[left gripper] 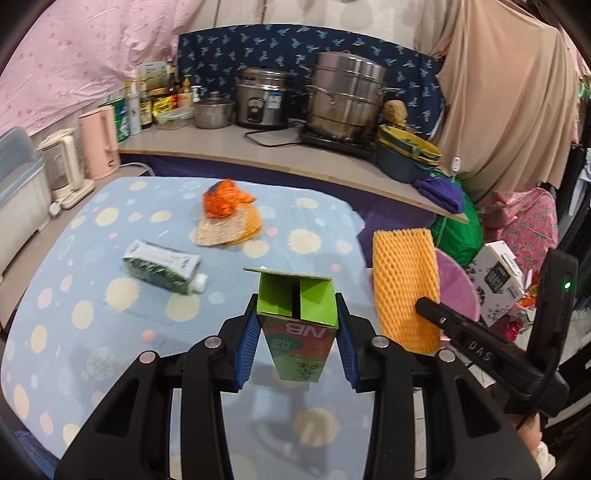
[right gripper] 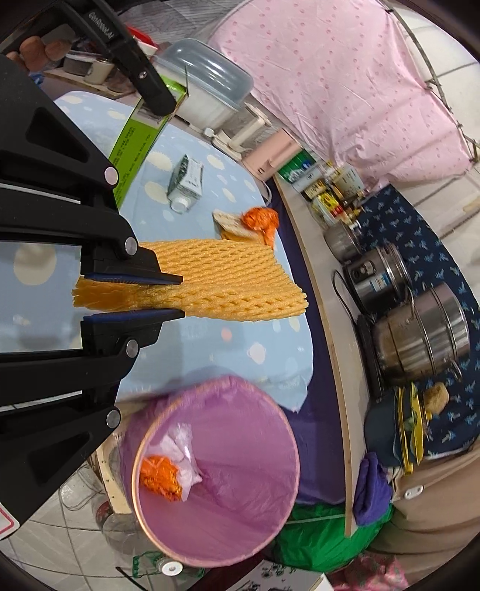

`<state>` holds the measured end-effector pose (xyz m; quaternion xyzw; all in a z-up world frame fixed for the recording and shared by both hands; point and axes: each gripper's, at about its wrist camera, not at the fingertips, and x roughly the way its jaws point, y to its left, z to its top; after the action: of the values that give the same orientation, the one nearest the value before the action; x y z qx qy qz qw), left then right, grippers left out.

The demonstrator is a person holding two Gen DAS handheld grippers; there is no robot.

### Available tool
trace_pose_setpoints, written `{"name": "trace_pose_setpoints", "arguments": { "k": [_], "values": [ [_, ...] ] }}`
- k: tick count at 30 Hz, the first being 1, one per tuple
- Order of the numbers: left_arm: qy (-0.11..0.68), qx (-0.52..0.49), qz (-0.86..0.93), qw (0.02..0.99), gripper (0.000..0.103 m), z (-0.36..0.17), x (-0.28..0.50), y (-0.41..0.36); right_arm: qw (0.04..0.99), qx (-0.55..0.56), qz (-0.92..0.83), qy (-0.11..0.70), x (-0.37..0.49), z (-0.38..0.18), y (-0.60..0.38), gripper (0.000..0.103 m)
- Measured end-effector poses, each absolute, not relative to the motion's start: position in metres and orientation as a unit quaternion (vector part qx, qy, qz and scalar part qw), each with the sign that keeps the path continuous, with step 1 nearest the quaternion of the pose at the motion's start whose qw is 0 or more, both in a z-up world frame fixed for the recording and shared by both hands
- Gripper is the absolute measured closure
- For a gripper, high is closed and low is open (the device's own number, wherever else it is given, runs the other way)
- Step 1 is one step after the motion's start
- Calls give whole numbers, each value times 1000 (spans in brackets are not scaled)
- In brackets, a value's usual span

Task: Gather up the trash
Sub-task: 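Carry the foam net and green carton over the wastebasket with both grippers, then open both grippers to drop the foam net and carton into the wastebasket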

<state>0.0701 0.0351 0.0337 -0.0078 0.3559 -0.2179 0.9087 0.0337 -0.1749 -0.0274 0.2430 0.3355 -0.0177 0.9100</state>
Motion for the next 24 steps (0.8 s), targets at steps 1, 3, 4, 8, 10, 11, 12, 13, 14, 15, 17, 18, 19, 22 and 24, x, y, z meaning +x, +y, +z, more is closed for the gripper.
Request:
{"name": "trace_pose_setpoints", "arguments": {
  "k": [1, 3, 4, 8, 10, 11, 12, 13, 14, 15, 17, 18, 19, 22, 24],
  "values": [
    [353, -8, -229, 907, 67, 38, 71, 25, 910, 247, -26, 333, 31, -27, -183, 91],
    [347, -9, -246, 905, 67, 44, 73, 8, 909, 254, -41, 328, 27, -27, -199, 91],
    [341, -9, -258, 904, 67, 49, 75, -4, 909, 257, -53, 324, 24, -27, -209, 91],
    [328, -8, -295, 898, 66, 62, 84, -47, 905, 267, -94, 317, 17, -31, -249, 91],
    [321, -10, -314, 894, 66, 66, 91, -69, 902, 273, -114, 315, 15, -34, -268, 91],
    [320, -13, -321, 891, 67, 67, 94, -78, 900, 276, -122, 314, 14, -37, -277, 91],
    [321, -14, -331, 887, 66, 67, 97, -88, 898, 279, -132, 314, 14, -39, -287, 91],
    [320, -17, -340, 884, 67, 66, 101, -100, 896, 282, -140, 315, 14, -42, -294, 91],
    [320, -17, -344, 883, 66, 64, 104, -109, 893, 285, -146, 316, 15, -45, -302, 91],
    [320, -15, -346, 882, 66, 62, 106, -118, 891, 287, -153, 317, 15, -48, -310, 91],
    [325, -14, -352, 878, 66, 55, 113, -137, 888, 288, -161, 322, 16, -55, -319, 91],
    [329, -14, -353, 876, 66, 50, 117, -145, 886, 288, -166, 324, 17, -58, -324, 91],
    [336, -12, -353, 873, 66, 45, 120, -152, 884, 288, -169, 327, 18, -61, -328, 91],
    [352, -8, -354, 867, 66, 28, 129, -171, 878, 288, -176, 339, 23, -72, -335, 91],
    [359, -4, -352, 864, 66, 18, 131, -178, 875, 287, -178, 345, 26, -79, -338, 91]
  ]
}}
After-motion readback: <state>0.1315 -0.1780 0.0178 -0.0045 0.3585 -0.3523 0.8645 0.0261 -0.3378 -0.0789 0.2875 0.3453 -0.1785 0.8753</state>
